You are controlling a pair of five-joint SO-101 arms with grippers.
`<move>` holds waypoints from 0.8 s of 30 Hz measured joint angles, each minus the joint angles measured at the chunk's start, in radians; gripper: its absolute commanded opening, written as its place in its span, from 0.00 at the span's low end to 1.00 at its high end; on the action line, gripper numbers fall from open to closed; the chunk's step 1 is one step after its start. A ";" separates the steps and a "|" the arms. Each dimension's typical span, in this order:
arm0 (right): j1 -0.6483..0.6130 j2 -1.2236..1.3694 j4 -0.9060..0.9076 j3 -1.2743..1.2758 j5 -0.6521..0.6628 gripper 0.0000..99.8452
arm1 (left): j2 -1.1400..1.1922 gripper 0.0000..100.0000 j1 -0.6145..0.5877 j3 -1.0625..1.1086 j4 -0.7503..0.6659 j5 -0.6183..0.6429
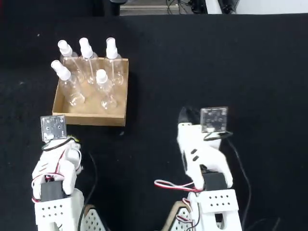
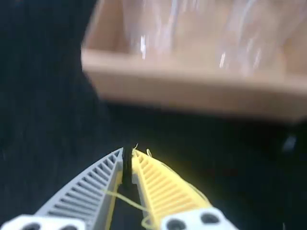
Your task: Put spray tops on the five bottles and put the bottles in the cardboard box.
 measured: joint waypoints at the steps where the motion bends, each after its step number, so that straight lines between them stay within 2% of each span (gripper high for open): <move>1: -0.011 0.000 0.028 0.000 0.000 0.02 | -0.002 0.03 -0.003 0.000 0.051 0.000; 6: -0.020 0.000 0.206 0.000 0.000 0.02 | -0.003 0.03 -0.006 0.000 0.209 0.000; 13: -0.020 0.000 0.505 0.000 0.002 0.01 | -0.005 0.03 -0.006 0.000 0.250 0.002; 24: -0.020 0.000 0.525 0.000 0.002 0.01 | -0.006 0.03 -0.006 0.000 0.250 0.002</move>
